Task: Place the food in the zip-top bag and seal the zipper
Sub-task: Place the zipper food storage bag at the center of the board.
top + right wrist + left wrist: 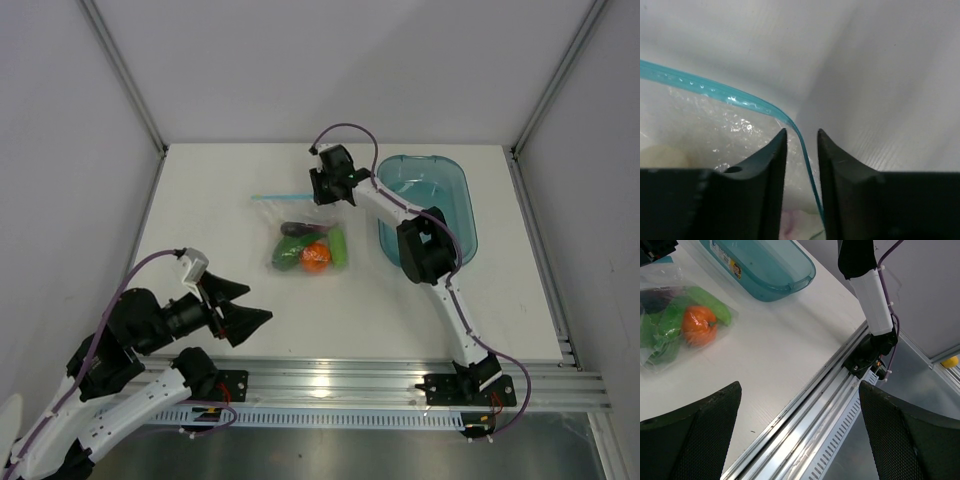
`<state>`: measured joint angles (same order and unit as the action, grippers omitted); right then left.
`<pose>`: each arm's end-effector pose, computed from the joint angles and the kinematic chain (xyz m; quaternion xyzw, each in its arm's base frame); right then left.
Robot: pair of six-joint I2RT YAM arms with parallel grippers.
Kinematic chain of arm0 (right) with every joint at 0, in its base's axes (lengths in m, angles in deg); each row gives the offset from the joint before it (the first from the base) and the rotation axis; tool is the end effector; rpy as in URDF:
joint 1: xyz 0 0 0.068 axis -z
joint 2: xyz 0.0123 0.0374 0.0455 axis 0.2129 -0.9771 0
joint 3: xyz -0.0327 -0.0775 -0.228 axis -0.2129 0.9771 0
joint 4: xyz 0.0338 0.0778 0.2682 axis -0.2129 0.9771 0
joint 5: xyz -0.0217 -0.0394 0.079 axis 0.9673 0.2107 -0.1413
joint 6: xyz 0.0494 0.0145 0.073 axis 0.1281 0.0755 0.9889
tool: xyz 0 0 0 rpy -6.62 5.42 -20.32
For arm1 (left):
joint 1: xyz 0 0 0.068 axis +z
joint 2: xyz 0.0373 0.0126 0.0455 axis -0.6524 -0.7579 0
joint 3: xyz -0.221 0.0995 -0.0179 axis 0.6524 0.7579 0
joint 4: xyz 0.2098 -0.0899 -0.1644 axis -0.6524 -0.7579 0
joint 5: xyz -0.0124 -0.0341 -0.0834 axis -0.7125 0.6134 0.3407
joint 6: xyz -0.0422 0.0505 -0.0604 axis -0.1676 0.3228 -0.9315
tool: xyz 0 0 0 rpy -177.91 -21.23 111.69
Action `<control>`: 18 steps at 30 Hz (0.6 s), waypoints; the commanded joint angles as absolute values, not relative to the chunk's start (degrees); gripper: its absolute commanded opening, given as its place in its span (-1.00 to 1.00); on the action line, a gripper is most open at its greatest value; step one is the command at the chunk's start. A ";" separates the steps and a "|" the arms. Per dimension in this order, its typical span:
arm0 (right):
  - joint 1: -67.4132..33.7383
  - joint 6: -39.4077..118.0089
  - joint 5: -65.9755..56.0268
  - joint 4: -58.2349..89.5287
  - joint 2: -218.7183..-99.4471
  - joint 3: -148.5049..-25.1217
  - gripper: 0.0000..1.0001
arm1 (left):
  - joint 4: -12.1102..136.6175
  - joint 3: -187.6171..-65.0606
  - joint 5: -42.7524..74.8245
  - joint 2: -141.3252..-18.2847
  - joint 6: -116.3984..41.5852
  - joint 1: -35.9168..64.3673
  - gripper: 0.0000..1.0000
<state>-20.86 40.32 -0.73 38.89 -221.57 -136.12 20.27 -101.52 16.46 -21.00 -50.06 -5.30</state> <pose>0.4930 0.3277 0.1201 -0.2121 0.8899 0.1664 0.3679 0.0923 -0.1131 0.3435 0.1917 0.7360 -0.4192 0.4958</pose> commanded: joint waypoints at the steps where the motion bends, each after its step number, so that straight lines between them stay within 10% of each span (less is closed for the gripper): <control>1: -20.41 39.96 0.38 38.34 -223.02 -141.60 -0.25 | 22.09 -101.01 17.09 -21.01 -51.40 -4.98 0.99; 9: -19.35 37.41 2.67 40.88 -218.81 -148.64 0.91 | 22.18 -100.23 14.02 -21.45 -54.39 -4.98 0.99; 18: -19.35 39.42 5.92 44.33 -201.16 -136.54 0.99 | 26.22 -98.64 11.47 -29.17 -56.15 -5.07 0.99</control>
<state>-19.33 38.25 4.05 44.02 -211.21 -140.87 22.68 -99.10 12.90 -25.17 -55.00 -5.30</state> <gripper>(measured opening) 0.992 0.994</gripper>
